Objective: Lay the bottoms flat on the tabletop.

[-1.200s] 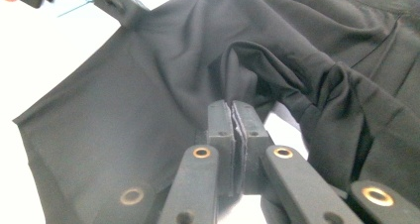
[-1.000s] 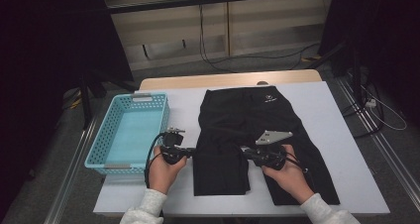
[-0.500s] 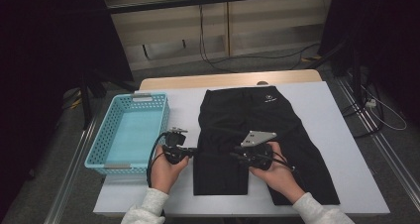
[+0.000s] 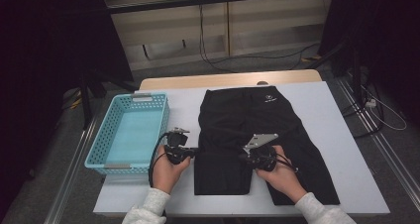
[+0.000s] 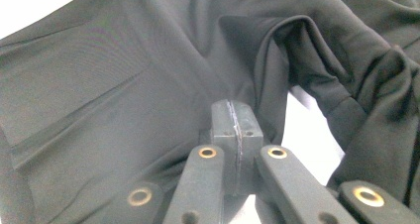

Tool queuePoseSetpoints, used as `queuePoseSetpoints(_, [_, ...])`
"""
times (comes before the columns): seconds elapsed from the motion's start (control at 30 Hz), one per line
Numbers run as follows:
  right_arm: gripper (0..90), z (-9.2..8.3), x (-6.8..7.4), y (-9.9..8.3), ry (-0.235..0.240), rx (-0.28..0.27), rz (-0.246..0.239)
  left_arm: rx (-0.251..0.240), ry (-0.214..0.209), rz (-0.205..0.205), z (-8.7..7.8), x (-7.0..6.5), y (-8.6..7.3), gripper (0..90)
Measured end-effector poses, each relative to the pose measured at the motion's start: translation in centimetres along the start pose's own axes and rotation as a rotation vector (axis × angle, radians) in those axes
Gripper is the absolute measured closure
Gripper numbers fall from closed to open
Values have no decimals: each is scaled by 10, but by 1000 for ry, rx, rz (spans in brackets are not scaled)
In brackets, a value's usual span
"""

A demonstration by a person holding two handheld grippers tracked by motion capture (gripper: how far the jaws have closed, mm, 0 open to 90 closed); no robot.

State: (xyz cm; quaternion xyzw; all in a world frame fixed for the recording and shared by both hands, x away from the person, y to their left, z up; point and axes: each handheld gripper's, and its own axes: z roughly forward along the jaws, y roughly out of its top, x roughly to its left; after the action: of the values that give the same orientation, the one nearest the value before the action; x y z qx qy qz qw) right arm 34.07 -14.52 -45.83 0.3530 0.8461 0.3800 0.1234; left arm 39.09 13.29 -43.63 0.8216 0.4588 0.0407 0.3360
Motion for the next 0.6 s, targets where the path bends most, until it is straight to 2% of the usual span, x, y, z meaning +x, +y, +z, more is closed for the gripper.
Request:
queuePoseSetpoints(0.07, [900,-1,-2,0,14,-12,23,-6,-2,-4,-1,0,1,888])
queuePoseSetpoints(0.2, [900,-10,-2,4,42,-43,31,-11,0,-6,-1,1,1,888])
queuePoseSetpoints(0.37, [900,-19,-3,5,24,-59,17,-10,2,2,-1,1,0,884])
queuePoseSetpoints(0.43, [900,-19,-2,5,5,-52,-6,-19,2,2,-1,0,1,884])
queuePoseSetpoints(0.5, [900,-18,2,5,33,-54,-24,-17,-4,3,-1,0,1,882])
queuePoseSetpoints(0.53, [883,-17,4,6,25,-73,-47,-18,-5,3,-1,-1,0,880])
queuePoseSetpoints(0.6, [729,-12,8,8,-6,-80,-58,-17,-7,0,1,-1,1,881])
